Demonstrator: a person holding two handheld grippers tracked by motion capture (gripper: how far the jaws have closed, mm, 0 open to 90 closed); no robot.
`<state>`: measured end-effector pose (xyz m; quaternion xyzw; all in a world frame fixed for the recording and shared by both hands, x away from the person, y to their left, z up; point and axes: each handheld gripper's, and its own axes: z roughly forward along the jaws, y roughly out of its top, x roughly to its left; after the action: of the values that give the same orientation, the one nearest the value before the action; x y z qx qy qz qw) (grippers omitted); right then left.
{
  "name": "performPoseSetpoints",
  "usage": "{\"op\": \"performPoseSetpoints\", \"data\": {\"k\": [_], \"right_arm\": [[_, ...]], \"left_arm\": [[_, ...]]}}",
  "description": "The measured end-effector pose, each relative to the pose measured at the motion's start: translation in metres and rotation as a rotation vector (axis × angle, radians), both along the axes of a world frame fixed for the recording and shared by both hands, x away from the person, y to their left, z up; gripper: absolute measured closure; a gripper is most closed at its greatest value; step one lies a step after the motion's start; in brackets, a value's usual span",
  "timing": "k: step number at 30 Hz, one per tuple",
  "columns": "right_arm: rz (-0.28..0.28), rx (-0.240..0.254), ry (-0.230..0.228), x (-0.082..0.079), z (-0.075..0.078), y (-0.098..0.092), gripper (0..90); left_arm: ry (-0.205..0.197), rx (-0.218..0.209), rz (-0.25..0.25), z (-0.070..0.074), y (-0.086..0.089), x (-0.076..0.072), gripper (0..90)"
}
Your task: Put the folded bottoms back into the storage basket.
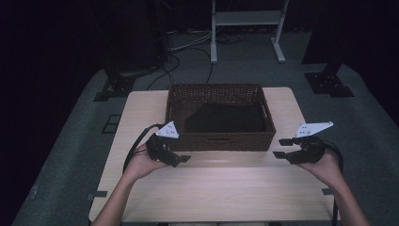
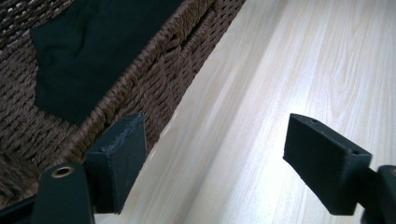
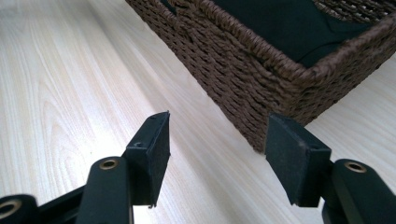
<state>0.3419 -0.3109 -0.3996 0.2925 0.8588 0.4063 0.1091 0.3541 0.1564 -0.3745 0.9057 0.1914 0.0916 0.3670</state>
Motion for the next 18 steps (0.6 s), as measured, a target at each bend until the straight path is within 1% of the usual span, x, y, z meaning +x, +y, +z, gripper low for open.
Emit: {"op": "performPoseSetpoints", "data": {"k": [11, 12, 13, 14, 15, 16, 18], "right_arm": [[-0.006, 0.011, 0.013, -0.007, -0.011, -0.002, 38.1], [-0.007, 0.016, 0.019, -0.008, -0.016, -0.003, 38.1], [-0.007, 0.016, 0.019, -0.008, -0.016, -0.003, 38.1], [-0.010, 0.019, 0.026, -0.009, -0.020, -0.003, 37.5], [-0.010, 0.019, 0.026, -0.009, -0.020, -0.003, 37.5], [-0.013, 0.023, 0.032, -0.011, -0.023, -0.004, 37.5], [-0.015, 0.026, 0.035, -0.012, -0.026, -0.005, 37.1]], "left_arm": [[0.019, -0.017, 0.009, -0.014, 0.009, -0.009, 18.7], [0.025, -0.024, 0.011, -0.018, 0.011, -0.012, 18.7], [0.025, -0.024, 0.011, -0.018, 0.011, -0.012, 18.7], [0.025, -0.018, 0.014, -0.021, 0.013, -0.014, 18.6], [0.025, -0.018, 0.014, -0.021, 0.013, -0.014, 18.7], [0.029, -0.019, 0.014, -0.023, 0.015, -0.015, 18.6], [0.024, -0.023, 0.018, -0.026, 0.016, -0.017, 18.3]]}}
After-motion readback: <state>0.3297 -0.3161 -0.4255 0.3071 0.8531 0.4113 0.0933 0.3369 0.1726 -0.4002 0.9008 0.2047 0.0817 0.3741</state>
